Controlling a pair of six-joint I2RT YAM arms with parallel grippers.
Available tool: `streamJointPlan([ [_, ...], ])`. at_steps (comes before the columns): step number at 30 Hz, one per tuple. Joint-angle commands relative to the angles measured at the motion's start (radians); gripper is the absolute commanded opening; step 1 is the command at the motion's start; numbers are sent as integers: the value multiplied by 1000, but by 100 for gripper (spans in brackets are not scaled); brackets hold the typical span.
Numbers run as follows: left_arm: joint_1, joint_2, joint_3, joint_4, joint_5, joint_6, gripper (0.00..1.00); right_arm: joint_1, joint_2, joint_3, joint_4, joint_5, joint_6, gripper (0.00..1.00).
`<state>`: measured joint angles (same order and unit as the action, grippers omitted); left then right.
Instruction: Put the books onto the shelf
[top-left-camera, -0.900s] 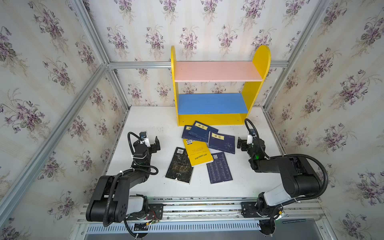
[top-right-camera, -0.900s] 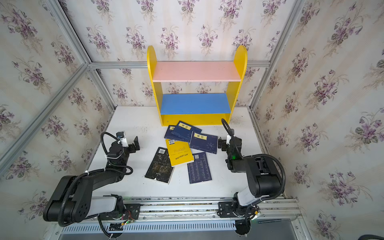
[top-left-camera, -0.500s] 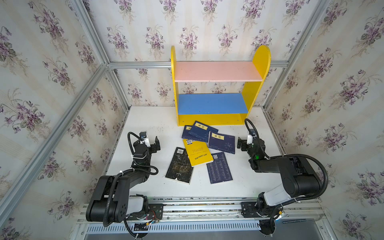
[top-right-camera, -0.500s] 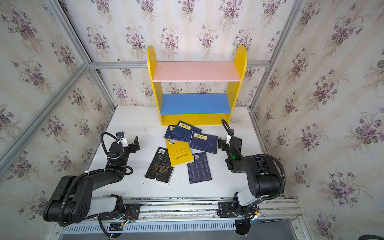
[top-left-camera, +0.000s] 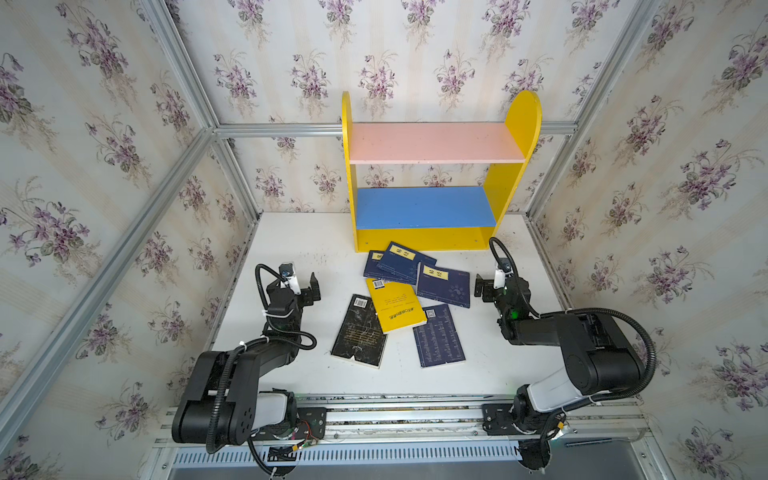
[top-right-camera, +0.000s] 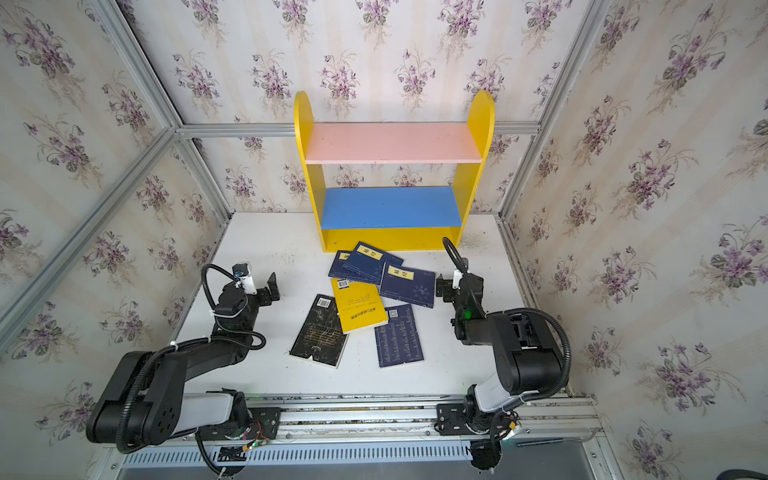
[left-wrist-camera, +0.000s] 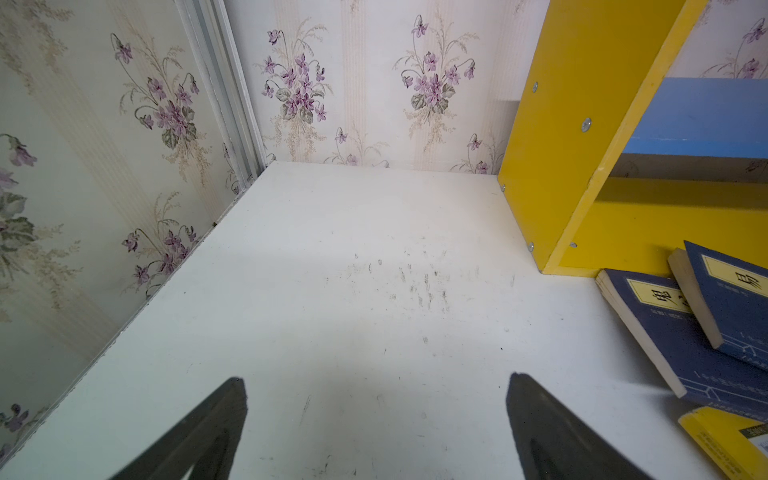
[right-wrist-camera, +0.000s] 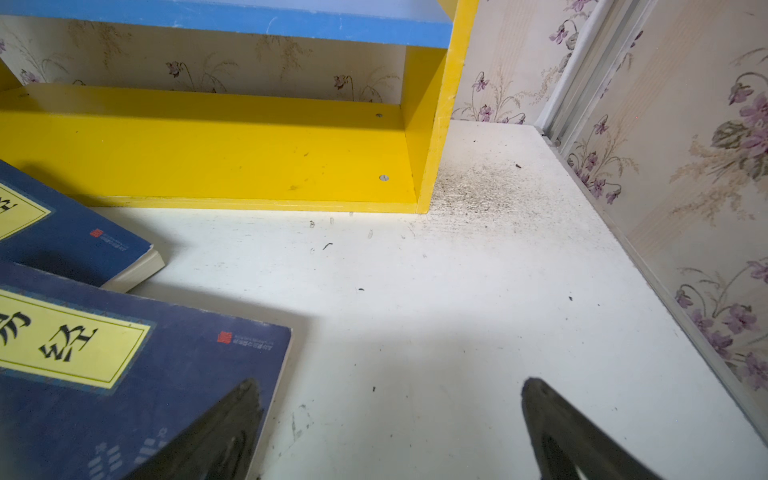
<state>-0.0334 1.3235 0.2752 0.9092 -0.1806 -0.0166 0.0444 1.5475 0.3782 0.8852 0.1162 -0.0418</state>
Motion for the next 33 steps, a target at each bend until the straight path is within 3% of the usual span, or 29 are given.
streamJointPlan([
  [1,1,-6,-1,35,7,3,99,0,-3,7,28,1,3,100],
  [7,1,-15,0,40,7,7,99,0,-29,0,25,-11,4,100],
  [13,-1,-228,149,-403,29,0,99,0,-249,182,-482,-106,10,100],
  [17,-5,-358,252,-667,77,-114,99,2,-368,303,-749,-130,242,100],
  [23,-19,-463,434,-1012,210,-477,99,43,-453,457,-1083,-307,643,100],
  [26,-37,-461,483,-1066,356,-652,99,129,-462,477,-1074,-413,792,100],
  [29,-93,-444,529,-1081,451,-776,99,264,-460,505,-1070,-400,910,100],
  [33,-225,-443,586,-1092,435,-859,99,433,-453,518,-985,-342,1033,100],
])
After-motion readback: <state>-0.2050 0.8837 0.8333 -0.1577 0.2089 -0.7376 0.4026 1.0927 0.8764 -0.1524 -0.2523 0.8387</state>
